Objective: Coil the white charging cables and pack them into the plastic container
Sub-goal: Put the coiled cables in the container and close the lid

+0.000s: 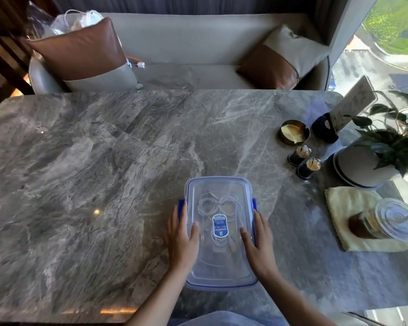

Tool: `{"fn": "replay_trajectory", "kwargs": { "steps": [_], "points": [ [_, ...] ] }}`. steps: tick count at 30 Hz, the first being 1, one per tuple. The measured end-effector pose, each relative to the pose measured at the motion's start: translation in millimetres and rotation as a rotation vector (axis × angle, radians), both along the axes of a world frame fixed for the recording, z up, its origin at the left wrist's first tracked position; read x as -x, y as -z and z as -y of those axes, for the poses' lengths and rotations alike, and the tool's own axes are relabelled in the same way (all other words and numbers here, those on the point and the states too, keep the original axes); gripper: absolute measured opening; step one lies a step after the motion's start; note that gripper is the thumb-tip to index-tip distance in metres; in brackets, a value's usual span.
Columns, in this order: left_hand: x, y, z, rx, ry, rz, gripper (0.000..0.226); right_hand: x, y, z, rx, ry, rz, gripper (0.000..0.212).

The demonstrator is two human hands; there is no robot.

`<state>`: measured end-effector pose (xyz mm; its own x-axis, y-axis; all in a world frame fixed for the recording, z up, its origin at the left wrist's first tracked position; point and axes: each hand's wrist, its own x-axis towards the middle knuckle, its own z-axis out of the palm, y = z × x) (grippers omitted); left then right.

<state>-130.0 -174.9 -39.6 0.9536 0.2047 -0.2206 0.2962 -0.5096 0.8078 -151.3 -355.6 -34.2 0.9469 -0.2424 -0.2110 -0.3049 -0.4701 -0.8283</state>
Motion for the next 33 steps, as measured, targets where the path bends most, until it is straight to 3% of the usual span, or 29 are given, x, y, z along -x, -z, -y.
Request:
{"fn": "replay_trajectory", "kwargs": {
  "steps": [3, 8, 13, 17, 20, 22, 25, 29, 33],
  "points": [
    [-0.5, 4.0, -0.9, 0.183, 0.056, -0.005, 0.059, -2.6, 1.2, -1.6, 0.009, -0.041, 0.009, 0.055],
    [-0.7, 4.6, -1.6, 0.303, 0.066, -0.015, 0.061, -1.0, 4.3, -1.6, -0.097, -0.041, -0.048, 0.058],
    [-2.7, -2.0, -2.4, 0.362, -0.007, -0.208, 0.072, -0.6, 5.7, -2.1, -0.137, -0.020, -0.059, 0.056],
    [-8.0, -3.3, -10.3, 0.275, -0.172, -0.315, 0.094, -2.0, 1.9, 2.9, -0.051, 0.097, -0.036, 0.067],
    [-6.6, -5.7, -11.0, 0.120, -0.151, -0.163, 0.062, -10.1, -1.8, 12.5, 0.142, 0.012, -0.022, 0.049],
    [-1.8, -5.2, -5.2, 0.138, -0.104, -0.147, 0.058, -10.7, -2.4, 10.2, 0.080, -0.029, -0.004, 0.042],
    [0.4, -0.8, 1.6, 0.156, -0.081, -0.192, 0.068, -4.6, -3.1, -0.5, -0.107, 0.011, -0.028, 0.058],
    [-2.2, 0.3, 6.5, 0.046, -0.081, -0.120, 0.060, -5.6, 3.1, -7.0, -0.055, 0.039, -0.009, 0.057],
    [-14.7, -0.2, 7.7, 0.072, -0.059, -0.131, 0.060, -21.5, 0.6, -6.6, -0.036, 0.018, -0.011, 0.056]
  ]
}}
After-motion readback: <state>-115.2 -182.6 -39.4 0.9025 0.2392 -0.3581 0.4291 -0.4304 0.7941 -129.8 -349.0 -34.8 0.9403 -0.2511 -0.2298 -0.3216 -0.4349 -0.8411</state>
